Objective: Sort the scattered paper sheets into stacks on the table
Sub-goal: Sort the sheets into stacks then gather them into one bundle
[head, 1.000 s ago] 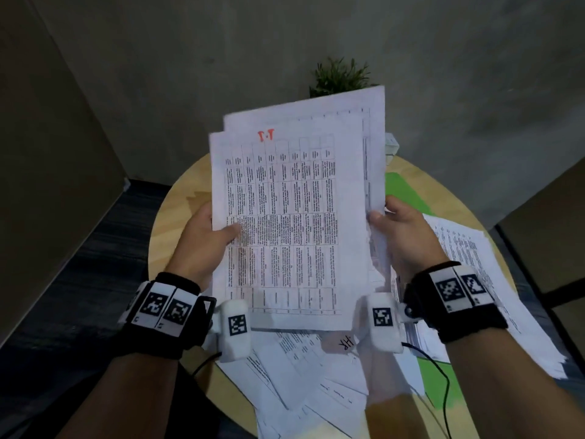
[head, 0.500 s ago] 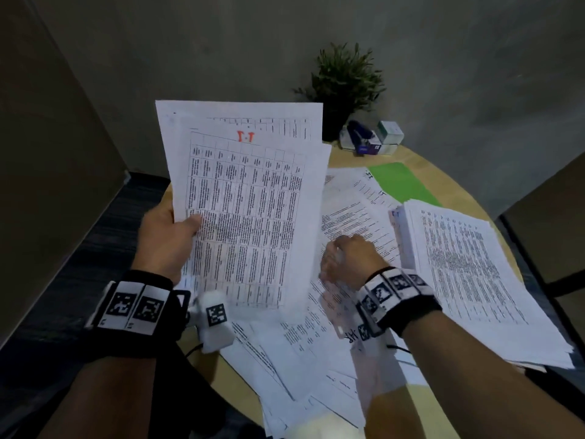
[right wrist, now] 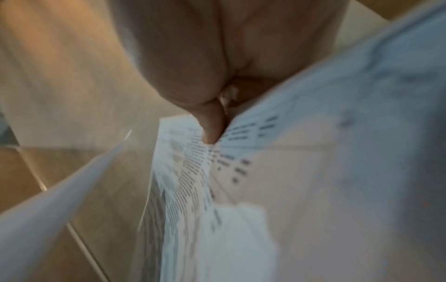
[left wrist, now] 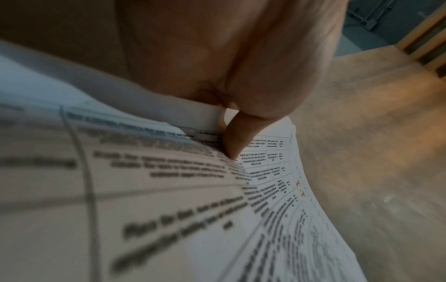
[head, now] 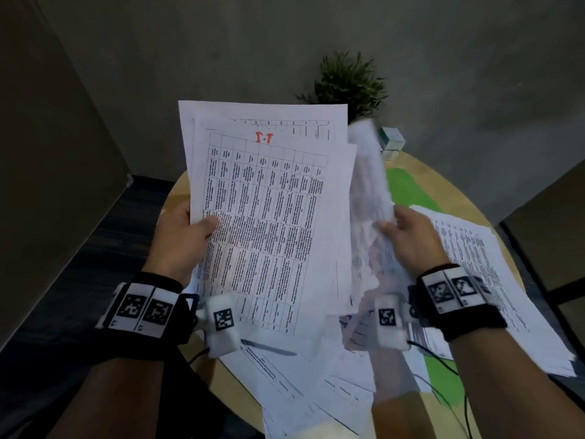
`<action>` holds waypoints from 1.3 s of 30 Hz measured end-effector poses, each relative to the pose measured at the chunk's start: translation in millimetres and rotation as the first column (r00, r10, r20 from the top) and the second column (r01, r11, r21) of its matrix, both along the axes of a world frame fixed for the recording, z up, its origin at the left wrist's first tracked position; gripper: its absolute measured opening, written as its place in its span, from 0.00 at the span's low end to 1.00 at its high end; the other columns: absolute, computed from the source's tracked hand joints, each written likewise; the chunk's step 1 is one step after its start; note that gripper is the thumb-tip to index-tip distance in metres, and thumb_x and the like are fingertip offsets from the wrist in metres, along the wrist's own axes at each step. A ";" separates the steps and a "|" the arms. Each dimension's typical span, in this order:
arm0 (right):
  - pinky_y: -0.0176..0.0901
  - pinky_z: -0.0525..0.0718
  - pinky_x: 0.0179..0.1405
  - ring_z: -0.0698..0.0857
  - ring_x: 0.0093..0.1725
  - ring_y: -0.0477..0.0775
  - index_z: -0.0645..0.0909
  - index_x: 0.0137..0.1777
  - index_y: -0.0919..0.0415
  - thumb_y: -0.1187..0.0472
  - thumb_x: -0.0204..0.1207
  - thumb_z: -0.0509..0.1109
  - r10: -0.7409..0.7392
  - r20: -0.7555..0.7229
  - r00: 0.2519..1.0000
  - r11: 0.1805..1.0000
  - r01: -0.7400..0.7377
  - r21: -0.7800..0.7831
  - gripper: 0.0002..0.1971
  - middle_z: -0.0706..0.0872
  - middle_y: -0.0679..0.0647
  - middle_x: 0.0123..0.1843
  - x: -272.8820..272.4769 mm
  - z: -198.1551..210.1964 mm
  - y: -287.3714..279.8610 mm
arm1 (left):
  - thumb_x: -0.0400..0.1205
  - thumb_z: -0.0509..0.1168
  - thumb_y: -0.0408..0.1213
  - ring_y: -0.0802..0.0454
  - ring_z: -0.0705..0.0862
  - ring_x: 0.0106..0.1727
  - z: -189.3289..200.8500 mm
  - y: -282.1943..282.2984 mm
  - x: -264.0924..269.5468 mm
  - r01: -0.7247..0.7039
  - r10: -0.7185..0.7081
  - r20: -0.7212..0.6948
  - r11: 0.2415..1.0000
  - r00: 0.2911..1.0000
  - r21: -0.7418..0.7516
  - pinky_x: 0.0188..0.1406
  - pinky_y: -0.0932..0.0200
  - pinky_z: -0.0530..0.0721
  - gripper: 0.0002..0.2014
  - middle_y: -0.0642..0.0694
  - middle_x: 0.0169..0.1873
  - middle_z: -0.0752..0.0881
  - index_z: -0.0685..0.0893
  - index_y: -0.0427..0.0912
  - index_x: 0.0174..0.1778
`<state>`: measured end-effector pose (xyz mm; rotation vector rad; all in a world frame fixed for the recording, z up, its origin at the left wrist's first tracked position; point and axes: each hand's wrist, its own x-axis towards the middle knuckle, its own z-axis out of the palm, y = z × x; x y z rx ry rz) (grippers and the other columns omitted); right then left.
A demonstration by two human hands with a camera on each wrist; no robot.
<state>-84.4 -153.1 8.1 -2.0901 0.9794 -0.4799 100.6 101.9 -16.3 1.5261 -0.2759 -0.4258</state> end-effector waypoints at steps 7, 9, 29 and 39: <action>0.65 0.84 0.55 0.87 0.49 0.68 0.83 0.56 0.69 0.67 0.82 0.64 -0.091 0.403 0.911 0.924 -0.074 0.375 0.09 0.87 0.71 0.53 10.1 21.2 10.2 | 0.83 0.63 0.25 0.55 0.87 0.56 -1.3 -17.7 -9.3 0.159 -0.158 -0.035 0.987 0.987 0.013 0.56 0.53 0.83 0.19 0.55 0.53 0.89 0.81 0.57 0.57; 0.64 0.85 0.54 0.88 0.47 0.64 0.84 0.53 0.69 0.69 0.83 0.62 -0.060 0.403 0.913 0.898 -0.126 0.421 0.09 0.88 0.70 0.51 14.3 20.2 13.5 | 0.83 0.63 0.25 0.56 0.88 0.55 -0.6 -19.7 -10.4 0.179 -0.179 -0.053 0.984 0.982 -0.006 0.56 0.55 0.83 0.17 0.56 0.52 0.89 0.81 0.54 0.59; 0.39 0.79 0.56 0.83 0.58 0.52 0.83 0.60 0.55 0.63 0.73 0.74 0.335 -0.588 0.736 0.878 -0.470 -0.089 0.16 0.87 0.52 0.59 82.6 -18.7 -12.2 | 0.82 0.60 0.26 0.46 0.87 0.54 1.8 11.4 13.9 -0.354 0.314 0.225 0.921 0.922 0.165 0.60 0.40 0.85 0.17 0.46 0.52 0.88 0.85 0.50 0.58; 0.49 0.80 0.54 0.78 0.65 0.63 0.72 0.70 0.62 0.54 0.72 0.74 0.228 -0.773 0.592 0.837 -0.525 -0.154 0.29 0.76 0.60 0.65 87.5 -54.5 35.2 | 0.83 0.61 0.26 0.48 0.85 0.54 11.0 10.9 13.3 -0.340 0.301 0.221 0.925 0.928 0.169 0.58 0.50 0.82 0.15 0.48 0.51 0.86 0.84 0.44 0.61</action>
